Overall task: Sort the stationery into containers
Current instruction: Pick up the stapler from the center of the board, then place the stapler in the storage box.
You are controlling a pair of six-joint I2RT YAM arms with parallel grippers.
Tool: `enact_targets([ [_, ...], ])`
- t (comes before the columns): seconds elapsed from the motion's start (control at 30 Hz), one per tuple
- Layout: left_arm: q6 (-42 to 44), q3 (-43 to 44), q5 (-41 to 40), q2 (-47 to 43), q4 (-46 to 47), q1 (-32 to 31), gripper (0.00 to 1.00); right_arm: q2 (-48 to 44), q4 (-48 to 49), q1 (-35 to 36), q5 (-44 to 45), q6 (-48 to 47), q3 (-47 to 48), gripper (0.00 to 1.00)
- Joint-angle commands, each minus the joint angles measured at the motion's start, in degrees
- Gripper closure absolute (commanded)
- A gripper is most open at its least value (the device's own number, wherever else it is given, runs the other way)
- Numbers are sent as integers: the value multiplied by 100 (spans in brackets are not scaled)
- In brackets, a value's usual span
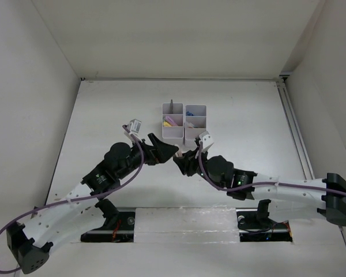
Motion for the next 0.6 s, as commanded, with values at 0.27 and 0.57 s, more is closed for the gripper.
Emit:
enact_targets([
  [0.27,7,-33,441,352,686,1,55,-176,623,150,-50,-24,65,100],
  [0.57,7,-86,442,528,853,1,88,-176,623,150,-103,-77,118,100],
])
